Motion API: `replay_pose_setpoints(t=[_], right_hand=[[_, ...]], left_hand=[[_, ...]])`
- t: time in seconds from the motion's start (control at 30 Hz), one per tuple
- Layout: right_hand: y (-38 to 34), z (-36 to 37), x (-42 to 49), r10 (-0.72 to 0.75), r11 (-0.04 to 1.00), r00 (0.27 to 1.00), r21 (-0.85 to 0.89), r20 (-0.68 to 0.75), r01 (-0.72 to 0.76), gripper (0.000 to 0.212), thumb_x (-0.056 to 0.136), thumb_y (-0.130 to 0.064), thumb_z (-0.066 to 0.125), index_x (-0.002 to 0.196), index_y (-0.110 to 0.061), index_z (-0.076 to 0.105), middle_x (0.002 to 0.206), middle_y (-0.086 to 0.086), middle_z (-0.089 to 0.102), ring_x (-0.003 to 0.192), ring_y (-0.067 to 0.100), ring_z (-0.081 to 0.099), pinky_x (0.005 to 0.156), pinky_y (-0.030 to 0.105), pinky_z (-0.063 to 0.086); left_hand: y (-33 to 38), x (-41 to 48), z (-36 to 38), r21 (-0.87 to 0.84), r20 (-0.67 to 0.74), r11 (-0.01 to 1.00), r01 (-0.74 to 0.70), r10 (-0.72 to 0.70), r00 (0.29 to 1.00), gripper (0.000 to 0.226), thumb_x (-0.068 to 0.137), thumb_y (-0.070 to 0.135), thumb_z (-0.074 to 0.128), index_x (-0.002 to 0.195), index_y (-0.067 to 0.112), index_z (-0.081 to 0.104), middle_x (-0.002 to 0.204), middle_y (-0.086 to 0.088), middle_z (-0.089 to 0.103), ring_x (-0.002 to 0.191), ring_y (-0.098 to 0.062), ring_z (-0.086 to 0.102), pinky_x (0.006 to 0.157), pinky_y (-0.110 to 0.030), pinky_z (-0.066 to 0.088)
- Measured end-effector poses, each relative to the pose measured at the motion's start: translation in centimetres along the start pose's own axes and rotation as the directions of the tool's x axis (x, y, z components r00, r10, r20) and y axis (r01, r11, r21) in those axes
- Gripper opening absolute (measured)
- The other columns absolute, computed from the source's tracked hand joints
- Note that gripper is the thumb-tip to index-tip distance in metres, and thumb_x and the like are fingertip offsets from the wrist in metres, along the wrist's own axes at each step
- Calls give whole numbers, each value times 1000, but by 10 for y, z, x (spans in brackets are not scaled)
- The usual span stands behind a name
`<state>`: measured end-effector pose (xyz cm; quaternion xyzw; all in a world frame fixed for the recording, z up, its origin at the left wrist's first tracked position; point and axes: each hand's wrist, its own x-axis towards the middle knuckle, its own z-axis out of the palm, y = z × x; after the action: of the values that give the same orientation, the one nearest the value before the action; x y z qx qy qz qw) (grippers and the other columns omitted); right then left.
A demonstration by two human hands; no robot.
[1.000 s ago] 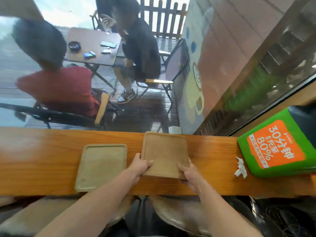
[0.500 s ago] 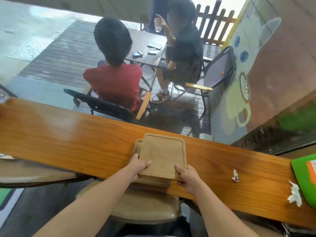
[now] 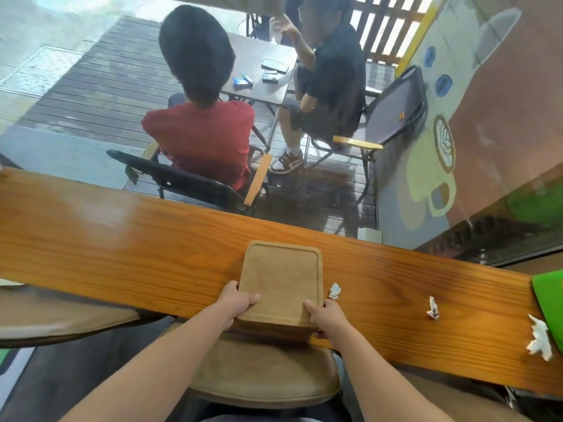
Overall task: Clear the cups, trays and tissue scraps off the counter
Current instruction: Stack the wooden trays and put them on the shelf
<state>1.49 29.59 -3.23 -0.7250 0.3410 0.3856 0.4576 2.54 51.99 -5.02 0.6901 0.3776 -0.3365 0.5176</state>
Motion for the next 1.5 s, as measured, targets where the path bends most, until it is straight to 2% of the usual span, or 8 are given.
replay_pose_setpoints(t=[0.23,0.33,0.6,0.8,1.03,1.17,1.27,1.5], right_hand=[[-2,22,-7,-69,980,978,-196,-198,29,74,98,-30,55,155,-6,15,144,19,46,124,34,53,101,44,51],[-5,28,-9,-68,963,972,-268,-224,6,62,96,-29,57,147,-5,31,145,18,38,122,32,52,101,38,45],[-18,30,-7,79,942,959,-295,-270,-161,51,94,-36,54,136,-8,49,146,17,36,127,35,42,103,41,40],[-22,31,-6,94,973,964,-182,-250,-142,52,91,-35,55,134,-6,51,141,15,44,123,32,47,98,38,43],[-17,38,11,115,993,955,68,-275,-100,63,87,-43,58,136,-4,50,129,14,57,119,32,52,94,40,45],[-9,31,15,176,981,936,128,-306,-143,56,86,-46,59,127,-7,58,106,7,56,93,24,50,78,37,42],[-4,28,19,173,978,938,164,-300,-128,58,86,-45,64,131,-8,57,117,10,60,103,27,54,84,39,45],[13,30,24,237,920,970,331,-48,-209,59,88,-40,70,131,-8,45,120,6,55,107,27,51,93,44,44]], left_hand=[[8,-17,15,477,-185,871,-113,226,956,29,88,26,71,110,8,64,114,-10,67,99,-25,64,72,-27,50],[9,-22,18,549,-234,831,-92,258,938,28,90,28,68,109,10,61,119,-11,58,91,-21,56,73,-27,49],[4,-24,23,651,-268,759,-26,262,927,38,92,34,64,121,11,57,131,-12,50,118,-29,49,94,-35,48],[4,-20,14,593,-197,798,-105,271,942,24,91,29,64,106,11,66,101,-5,67,78,-17,59,65,-28,54],[23,4,17,434,-259,901,-27,153,954,48,91,42,62,122,5,59,119,-14,63,105,-31,61,71,-32,43],[18,14,14,333,-286,941,53,48,957,47,88,43,67,118,7,60,97,-6,56,85,-23,54,64,-31,44],[17,21,6,318,-281,945,79,15,959,52,84,49,70,116,8,62,95,-4,57,84,-23,54,63,-33,45],[15,34,-23,29,71,991,132,-134,989,55,92,28,68,134,4,41,121,-16,59,106,-32,62,86,-48,58]])
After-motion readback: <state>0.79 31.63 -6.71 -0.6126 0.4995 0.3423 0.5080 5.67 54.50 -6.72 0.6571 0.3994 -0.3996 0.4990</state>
